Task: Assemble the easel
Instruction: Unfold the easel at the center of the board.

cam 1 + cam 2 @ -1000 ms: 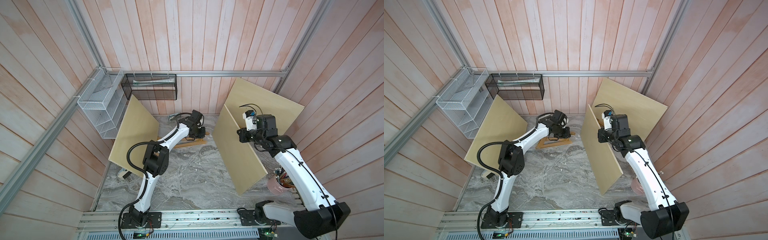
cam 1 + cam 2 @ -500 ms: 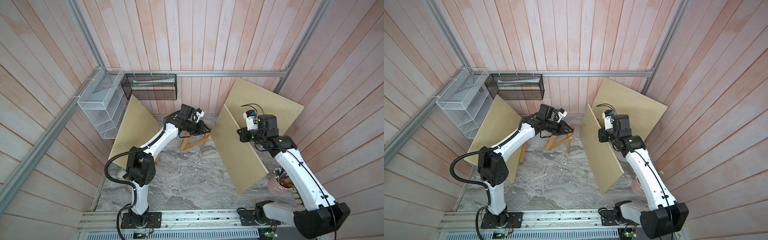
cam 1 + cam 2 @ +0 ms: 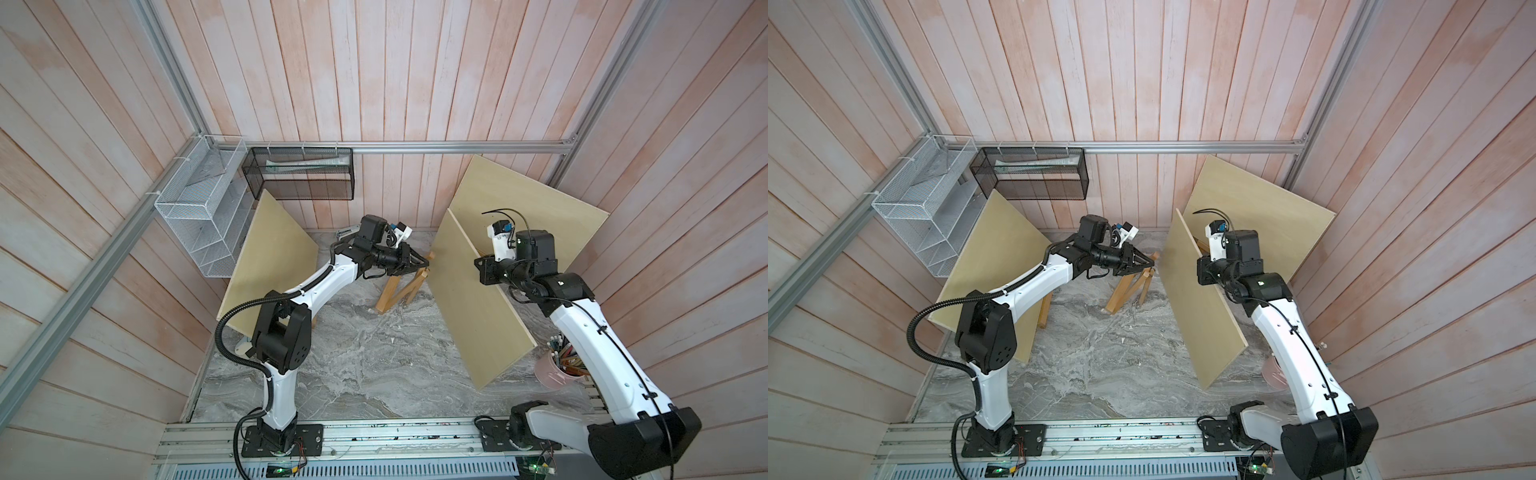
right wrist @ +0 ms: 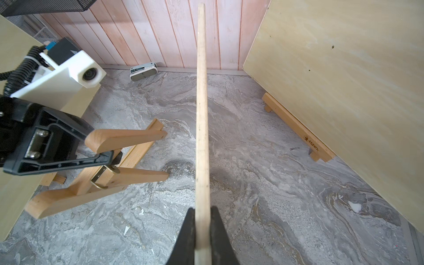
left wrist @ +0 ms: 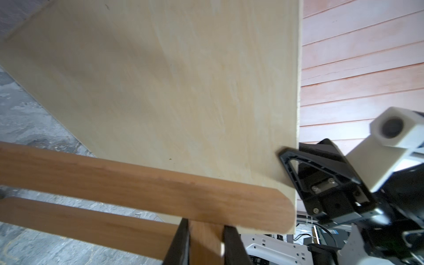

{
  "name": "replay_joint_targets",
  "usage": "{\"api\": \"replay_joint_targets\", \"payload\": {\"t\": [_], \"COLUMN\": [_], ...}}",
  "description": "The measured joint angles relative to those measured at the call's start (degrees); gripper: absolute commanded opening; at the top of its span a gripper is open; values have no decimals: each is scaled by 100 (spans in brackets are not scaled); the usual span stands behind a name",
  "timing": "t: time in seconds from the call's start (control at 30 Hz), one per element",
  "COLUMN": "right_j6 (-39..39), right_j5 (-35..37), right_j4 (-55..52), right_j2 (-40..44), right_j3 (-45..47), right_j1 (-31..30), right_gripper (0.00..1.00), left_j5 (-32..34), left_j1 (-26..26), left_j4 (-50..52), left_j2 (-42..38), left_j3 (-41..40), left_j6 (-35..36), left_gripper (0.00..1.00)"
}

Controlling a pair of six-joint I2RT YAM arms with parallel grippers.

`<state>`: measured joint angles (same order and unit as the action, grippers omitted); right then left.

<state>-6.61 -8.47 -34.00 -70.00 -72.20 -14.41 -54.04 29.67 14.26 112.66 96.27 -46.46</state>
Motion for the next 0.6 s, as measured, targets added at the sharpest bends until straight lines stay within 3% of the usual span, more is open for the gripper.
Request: {"api": "replay_joint_targets", "payload": {"t": [0.33, 0.43, 0.6], "right_j6": [0, 0, 4], "right_j5": [4, 4, 4], "right_j4": [0, -2, -2], "right_j2": [0, 0, 0], "right_j3": [0, -2, -15], "right_j1": [0, 0, 0], "right_gripper": [0, 0, 0], "left_j5": [-413, -227, 623], "left_j1": [13, 24, 42], "left_j4": [-1561, -1169, 227], "left_j2": [-114, -22, 181], "left_j3": [-570, -479, 291], "left_j6": [-1161, -922, -13], "left_gripper": [0, 0, 0]}}
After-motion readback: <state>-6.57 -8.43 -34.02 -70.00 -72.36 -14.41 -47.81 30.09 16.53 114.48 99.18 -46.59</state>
